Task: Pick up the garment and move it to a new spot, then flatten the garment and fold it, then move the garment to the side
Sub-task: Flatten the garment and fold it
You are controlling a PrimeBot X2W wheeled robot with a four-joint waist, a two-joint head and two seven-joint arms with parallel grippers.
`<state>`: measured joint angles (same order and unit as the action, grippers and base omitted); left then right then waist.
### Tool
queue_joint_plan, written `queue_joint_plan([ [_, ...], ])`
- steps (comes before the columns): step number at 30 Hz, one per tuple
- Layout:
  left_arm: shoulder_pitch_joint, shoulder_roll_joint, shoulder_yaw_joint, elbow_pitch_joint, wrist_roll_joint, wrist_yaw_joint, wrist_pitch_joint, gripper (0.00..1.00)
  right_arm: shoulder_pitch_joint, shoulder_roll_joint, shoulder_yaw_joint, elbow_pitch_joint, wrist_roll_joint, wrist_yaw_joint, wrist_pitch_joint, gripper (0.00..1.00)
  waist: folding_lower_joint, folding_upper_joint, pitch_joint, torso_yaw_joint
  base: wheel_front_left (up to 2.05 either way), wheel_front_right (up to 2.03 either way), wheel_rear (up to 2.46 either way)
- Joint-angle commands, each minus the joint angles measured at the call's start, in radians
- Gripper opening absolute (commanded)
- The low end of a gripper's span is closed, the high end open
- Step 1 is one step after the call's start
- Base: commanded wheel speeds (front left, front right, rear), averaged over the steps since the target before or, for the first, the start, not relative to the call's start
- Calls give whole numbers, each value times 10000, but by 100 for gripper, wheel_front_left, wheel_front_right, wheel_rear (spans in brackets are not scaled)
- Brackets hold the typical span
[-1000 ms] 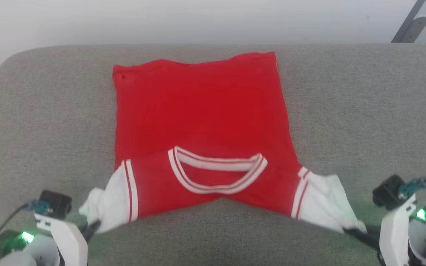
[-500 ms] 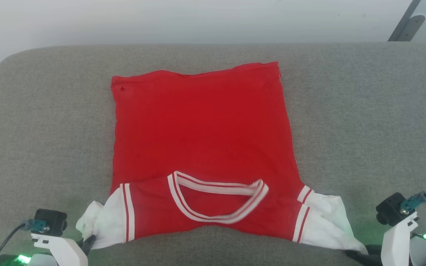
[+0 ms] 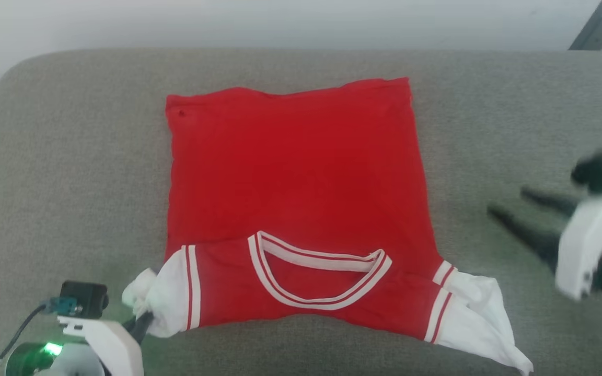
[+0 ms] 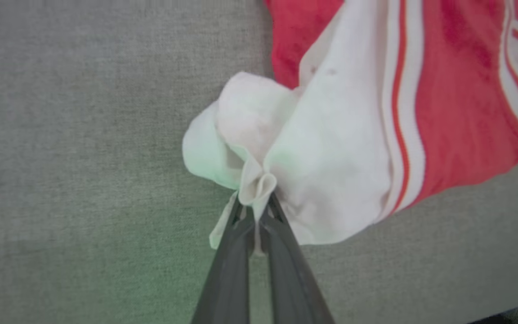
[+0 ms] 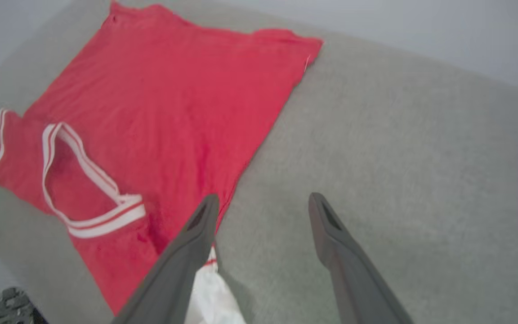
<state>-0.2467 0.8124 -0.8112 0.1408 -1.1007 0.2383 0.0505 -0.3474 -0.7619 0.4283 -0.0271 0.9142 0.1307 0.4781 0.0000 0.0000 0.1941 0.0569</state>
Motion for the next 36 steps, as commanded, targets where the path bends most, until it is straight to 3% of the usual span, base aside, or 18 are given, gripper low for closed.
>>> queue_joint_plan([
  [1, -190, -78, 43, -46, 83, 25, -64, 0, -339, 319, -166, 84, -291, 1, -44, 100, 0, 0, 187, 162, 0, 0, 0],
  [8, -950, -612, -38, -29, 302, -92, 26, 0, -2810, 1703, -563, 1789, -1566, 3, 71, 100, 0, 0, 892, 875, 0, 0, 0],
  [14, -1697, -1274, -204, 264, 531, -385, 42, 0, -5215, 2427, -348, 4801, -2285, 3, 343, 100, 0, 0, 1644, 1745, 0, 0, 0],
  [16, -1784, -1376, -220, 344, 543, -431, 27, 0, -5504, 2520, -333, 5258, -2332, 3, 391, 100, 0, 0, 1729, 1861, 0, 0, 0],
  [24, -2416, -2106, -421, 1068, 695, -887, -63, 0, -7512, 3073, -613, 8938, -2937, 3, 1215, 100, 0, 0, 2321, 2678, 0, 0, 0],
  [32, -2707, -2620, -451, 1947, 609, -1253, -287, 0, -8313, 3608, -712, 11545, -3430, 1, 2249, 100, 0, 0, 2527, 3066, 0, 0, 0],
  [33, -2726, -2669, -451, 2048, 593, -1295, -300, 0, -8338, 3660, -692, 11707, -3460, 1, 2292, 91, 0, 0, 2534, 3089, 0, 0, 0],
  [34, -2744, -2726, -424, 2160, 550, -1293, -311, 0, -8366, 3677, -645, 11800, -3515, 1, 2269, 0, 0, 0, 2541, 3106, 0, 0, 0],
  [36, -2814, -2841, -401, 2353, 502, -1333, -366, 0, -8350, 3762, -484, 11809, -3546, 3, 2262, 0, 0, 0, 2531, 3102, 0, 0, 0],
])
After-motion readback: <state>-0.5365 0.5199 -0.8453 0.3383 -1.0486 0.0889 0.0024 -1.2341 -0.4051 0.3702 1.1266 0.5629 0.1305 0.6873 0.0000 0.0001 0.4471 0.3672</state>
